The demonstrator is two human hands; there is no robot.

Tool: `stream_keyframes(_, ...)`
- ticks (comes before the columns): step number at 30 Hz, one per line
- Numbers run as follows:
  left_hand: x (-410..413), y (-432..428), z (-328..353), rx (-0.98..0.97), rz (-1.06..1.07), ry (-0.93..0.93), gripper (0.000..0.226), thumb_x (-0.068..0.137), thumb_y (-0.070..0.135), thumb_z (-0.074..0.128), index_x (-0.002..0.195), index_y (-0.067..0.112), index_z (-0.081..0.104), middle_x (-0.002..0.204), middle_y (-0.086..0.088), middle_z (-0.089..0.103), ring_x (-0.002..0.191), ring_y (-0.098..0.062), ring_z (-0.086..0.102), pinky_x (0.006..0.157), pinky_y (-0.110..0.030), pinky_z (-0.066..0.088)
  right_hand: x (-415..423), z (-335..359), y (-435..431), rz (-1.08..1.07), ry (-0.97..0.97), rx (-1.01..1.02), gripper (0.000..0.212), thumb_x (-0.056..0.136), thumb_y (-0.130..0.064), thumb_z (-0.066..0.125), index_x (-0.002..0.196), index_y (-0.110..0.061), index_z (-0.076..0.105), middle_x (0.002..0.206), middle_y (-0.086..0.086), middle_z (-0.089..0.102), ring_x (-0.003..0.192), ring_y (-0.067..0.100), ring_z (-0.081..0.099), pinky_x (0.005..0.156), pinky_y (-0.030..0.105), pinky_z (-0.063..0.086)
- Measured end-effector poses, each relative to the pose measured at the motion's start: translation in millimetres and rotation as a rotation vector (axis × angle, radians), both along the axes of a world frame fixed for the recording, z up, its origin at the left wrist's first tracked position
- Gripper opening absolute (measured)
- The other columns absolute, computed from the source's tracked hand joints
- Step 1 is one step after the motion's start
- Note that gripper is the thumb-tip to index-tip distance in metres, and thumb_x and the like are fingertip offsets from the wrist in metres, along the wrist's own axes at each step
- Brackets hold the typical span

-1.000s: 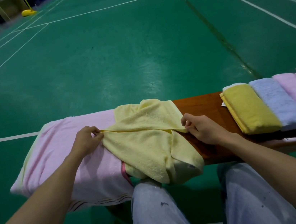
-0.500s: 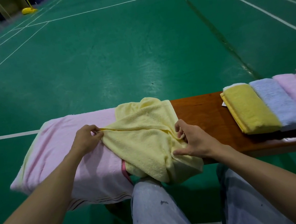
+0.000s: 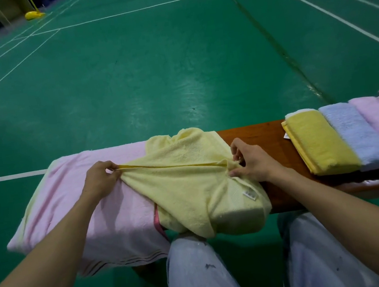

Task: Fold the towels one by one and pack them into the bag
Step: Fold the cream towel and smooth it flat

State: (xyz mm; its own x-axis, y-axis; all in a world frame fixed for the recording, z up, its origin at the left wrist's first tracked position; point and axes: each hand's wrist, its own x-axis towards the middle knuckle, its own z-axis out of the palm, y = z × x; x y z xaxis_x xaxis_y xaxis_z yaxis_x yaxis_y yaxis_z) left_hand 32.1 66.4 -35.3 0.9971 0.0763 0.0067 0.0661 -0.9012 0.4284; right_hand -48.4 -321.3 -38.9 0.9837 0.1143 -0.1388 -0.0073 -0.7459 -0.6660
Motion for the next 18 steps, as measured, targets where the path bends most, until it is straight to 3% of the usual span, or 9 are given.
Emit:
stream_keyframes(7,-1,0,-1,-0.018,-0.021,0.019,0.014,0.091,0.015,0.063,0.098,0.005,0.07,0.106,-0.014,0.066,0.091,-0.023,0.053,0.079,-0.032,0.041,10,-1,-15,0.065,0.063,0.045,0.044,0.078,-0.023,0.081,0.104,-0.027,0.046,0.1,-0.007,0.062,0.088,0.008,0.059,0.072,0.019,0.047)
stream_keyframes(14,0,1,-2,-0.032,-0.013,0.031,0.013,0.091,0.016,0.064,0.097,0.006,0.069,0.108,-0.014,0.065,0.091,-0.022,0.053,0.079,-0.031,0.039,18,5,-15,0.055,0.125,0.14,0.046,0.073,-0.021,0.085,0.101,-0.025,0.049,0.097,0.0,0.065,0.091,0.016,0.064,0.082,0.031,0.057)
stream_keyframes(18,-1,0,-1,-0.03,-0.016,0.031,0.012,0.091,0.016,0.063,0.097,0.007,0.069,0.108,-0.014,0.065,0.091,-0.022,0.053,0.079,-0.031,0.04,16,4,-18,0.03,0.102,0.148,0.048,0.07,-0.024,0.086,0.101,-0.024,0.05,0.097,0.0,0.065,0.091,0.015,0.064,0.075,0.026,0.055)
